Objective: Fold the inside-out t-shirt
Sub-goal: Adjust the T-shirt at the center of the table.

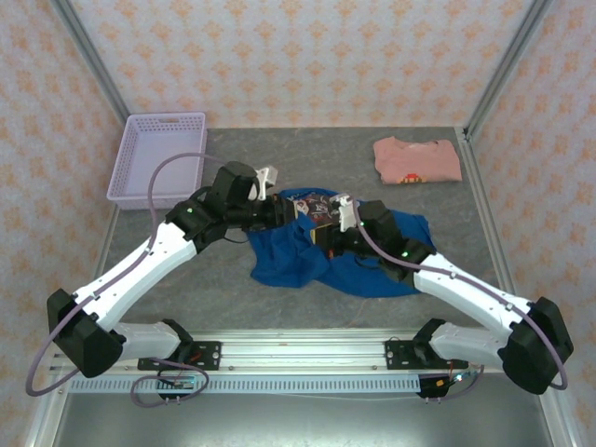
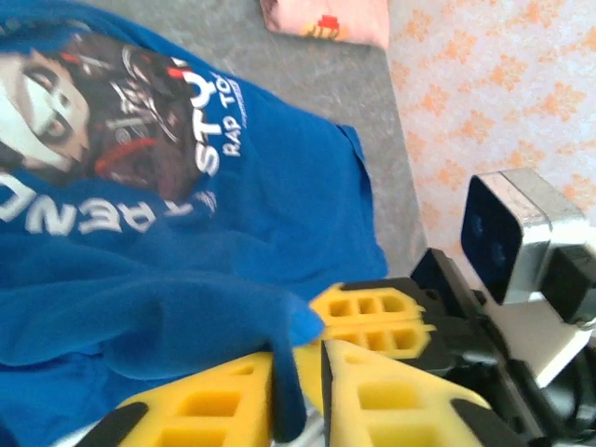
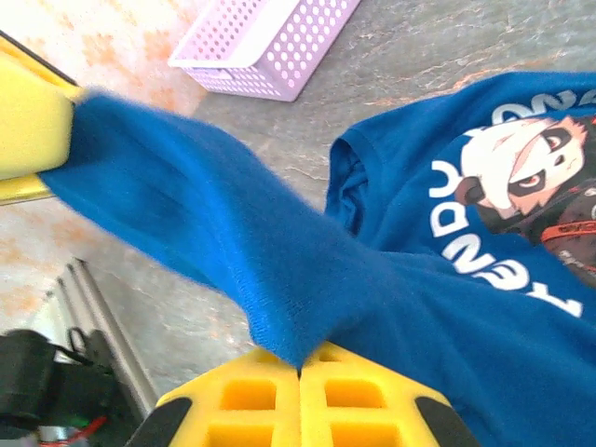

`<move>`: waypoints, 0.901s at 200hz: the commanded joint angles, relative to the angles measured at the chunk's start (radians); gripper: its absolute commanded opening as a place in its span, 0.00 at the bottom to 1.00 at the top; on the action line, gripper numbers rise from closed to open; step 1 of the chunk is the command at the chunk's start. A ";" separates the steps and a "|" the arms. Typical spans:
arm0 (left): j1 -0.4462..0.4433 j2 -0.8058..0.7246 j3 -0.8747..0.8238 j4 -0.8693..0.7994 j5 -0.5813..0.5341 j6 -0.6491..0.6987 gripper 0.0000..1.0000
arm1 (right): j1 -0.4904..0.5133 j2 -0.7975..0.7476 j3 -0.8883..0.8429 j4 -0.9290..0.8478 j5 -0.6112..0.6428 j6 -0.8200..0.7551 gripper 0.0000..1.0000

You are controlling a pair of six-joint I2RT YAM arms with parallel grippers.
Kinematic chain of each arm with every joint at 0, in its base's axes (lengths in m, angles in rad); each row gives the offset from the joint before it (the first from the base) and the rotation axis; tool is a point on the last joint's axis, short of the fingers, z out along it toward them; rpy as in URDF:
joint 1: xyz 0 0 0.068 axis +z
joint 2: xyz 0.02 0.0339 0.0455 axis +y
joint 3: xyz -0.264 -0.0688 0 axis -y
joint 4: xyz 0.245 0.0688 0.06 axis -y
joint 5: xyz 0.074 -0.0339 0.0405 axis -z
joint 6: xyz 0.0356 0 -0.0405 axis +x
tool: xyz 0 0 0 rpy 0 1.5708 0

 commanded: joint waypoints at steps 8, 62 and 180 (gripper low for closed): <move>0.009 -0.078 -0.071 0.037 -0.100 0.071 0.45 | -0.060 -0.033 -0.049 0.208 -0.118 0.242 0.00; 0.008 -0.193 -0.284 0.100 -0.043 0.123 0.50 | -0.099 -0.014 -0.040 0.225 -0.122 0.321 0.00; -0.112 -0.030 -0.297 0.331 -0.225 0.228 0.44 | -0.108 -0.002 -0.024 0.201 -0.091 0.349 0.00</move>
